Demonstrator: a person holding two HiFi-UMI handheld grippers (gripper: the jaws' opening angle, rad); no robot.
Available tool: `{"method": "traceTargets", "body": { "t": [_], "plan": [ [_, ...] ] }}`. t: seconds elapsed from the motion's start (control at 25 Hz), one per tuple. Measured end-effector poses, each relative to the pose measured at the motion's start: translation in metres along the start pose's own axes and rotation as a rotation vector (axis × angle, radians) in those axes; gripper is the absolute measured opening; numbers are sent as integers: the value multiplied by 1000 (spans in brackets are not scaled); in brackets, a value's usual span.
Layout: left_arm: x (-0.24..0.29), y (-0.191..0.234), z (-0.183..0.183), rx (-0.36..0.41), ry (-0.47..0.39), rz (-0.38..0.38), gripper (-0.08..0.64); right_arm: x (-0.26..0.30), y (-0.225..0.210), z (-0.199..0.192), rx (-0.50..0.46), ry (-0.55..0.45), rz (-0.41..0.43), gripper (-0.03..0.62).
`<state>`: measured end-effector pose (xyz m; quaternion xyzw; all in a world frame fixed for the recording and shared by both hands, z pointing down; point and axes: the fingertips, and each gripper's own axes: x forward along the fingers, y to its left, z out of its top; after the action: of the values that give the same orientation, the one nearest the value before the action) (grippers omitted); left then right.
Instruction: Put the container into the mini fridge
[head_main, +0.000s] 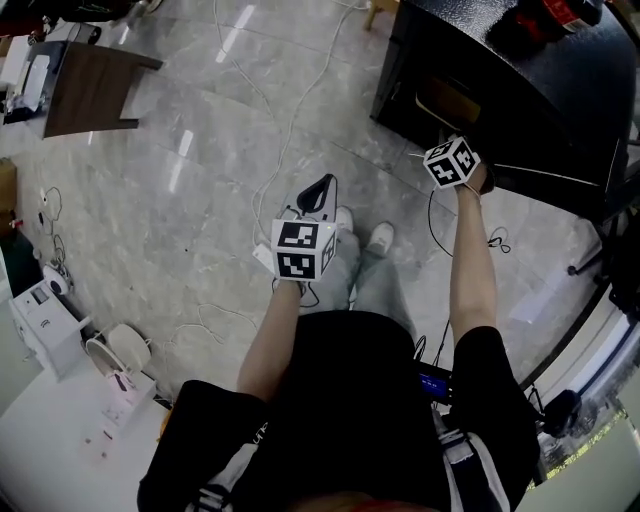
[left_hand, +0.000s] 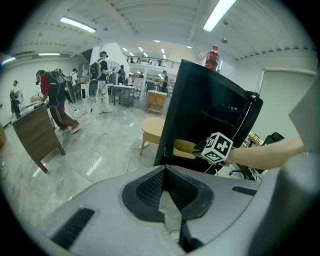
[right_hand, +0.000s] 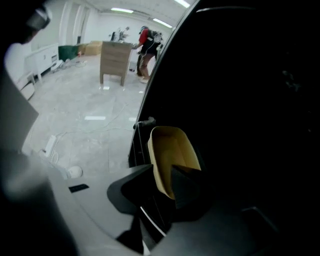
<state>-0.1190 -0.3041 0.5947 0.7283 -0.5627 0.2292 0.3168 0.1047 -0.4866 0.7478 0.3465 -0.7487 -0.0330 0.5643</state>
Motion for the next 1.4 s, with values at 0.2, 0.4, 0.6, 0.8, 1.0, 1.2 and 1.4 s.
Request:
{"method": "traceTargets", "body": {
  "t": [0.2,0.4,0.6,0.8,1.0,1.2,1.4],
  "plan": [
    [-5,-28,27,28,-89,-31,5,-76,3,15,403,-209,-38,38],
    [-21,-60,47,32,-199,-56,5,-161,14,30,731,-449,-11,18],
    [-53,-94,76,38,-331,-76,5,-257,8,51,890,-701,33,14],
    [-97,-128,126,75,-515,-79,5,-346,-24,72,829,-864,1,14],
    [-126,-151,151,89,-597,-57,5,-405,-48,72,748,-933,-73,14],
    [-148,-167,164,113,-650,-58,5,-431,-55,77,702,-960,-104,12],
    [-161,-171,172,130,-683,-52,5,-441,-58,83,683,-982,-112,12]
  ]
}}
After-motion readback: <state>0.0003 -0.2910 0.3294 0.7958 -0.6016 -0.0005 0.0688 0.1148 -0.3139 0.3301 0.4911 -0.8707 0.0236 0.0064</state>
